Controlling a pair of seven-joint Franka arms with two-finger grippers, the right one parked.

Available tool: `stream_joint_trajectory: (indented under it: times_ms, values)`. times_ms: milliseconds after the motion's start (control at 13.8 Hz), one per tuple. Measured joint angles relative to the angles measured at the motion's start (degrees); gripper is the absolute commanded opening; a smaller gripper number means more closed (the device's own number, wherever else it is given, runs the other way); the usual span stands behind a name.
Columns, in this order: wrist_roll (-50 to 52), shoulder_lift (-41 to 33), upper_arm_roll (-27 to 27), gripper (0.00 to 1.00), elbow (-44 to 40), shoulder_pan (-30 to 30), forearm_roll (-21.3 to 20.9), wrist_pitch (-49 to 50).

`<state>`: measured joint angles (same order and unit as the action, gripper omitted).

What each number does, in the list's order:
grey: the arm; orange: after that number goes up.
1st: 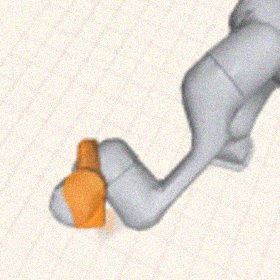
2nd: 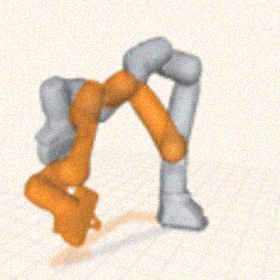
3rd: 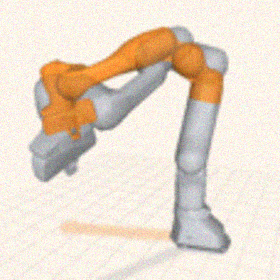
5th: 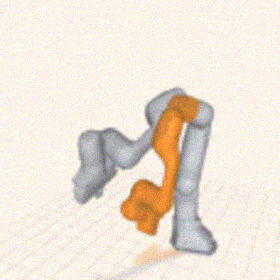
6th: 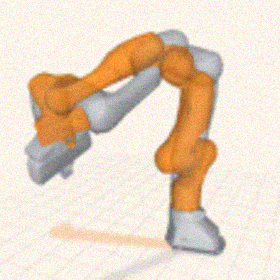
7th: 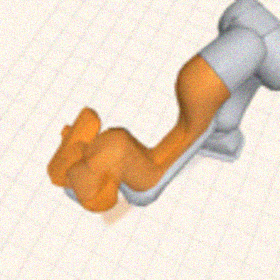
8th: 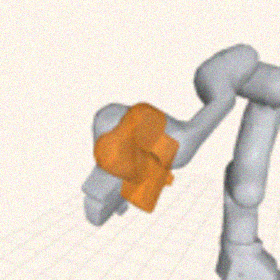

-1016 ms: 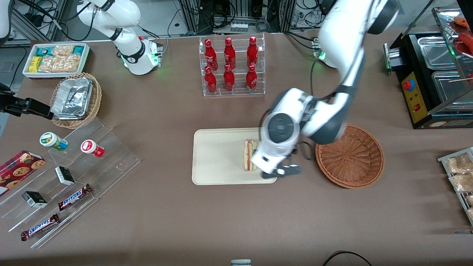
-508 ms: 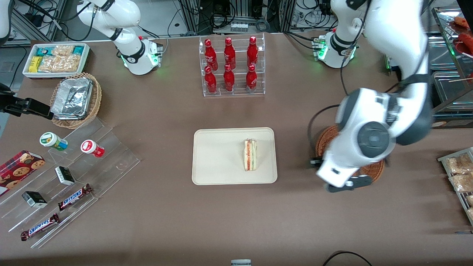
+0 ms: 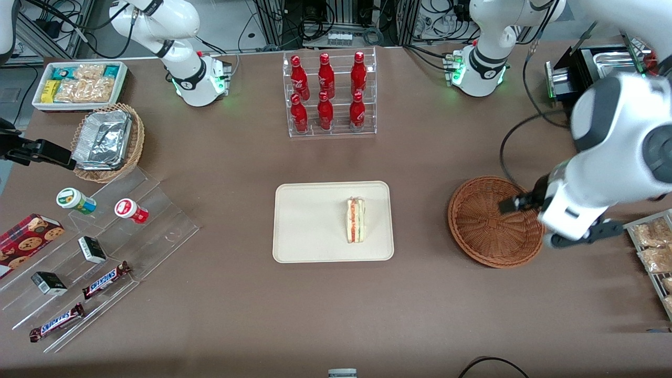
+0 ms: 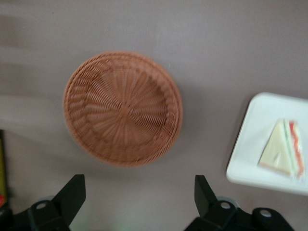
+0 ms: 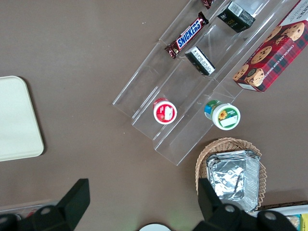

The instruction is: Place sandwich from basket to tray

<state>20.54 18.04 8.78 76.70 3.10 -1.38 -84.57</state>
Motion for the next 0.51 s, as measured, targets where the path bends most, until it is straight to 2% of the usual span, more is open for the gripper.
stream_joint_trajectory:
  times_ms: [290,508]
  values:
    - [-5.94,-7.52,-0.07,1.00,1.16,-0.68,0.00,8.72]
    - [-7.64,-10.44,-3.05,1.00,1.79,-0.77,0.00,12.46]
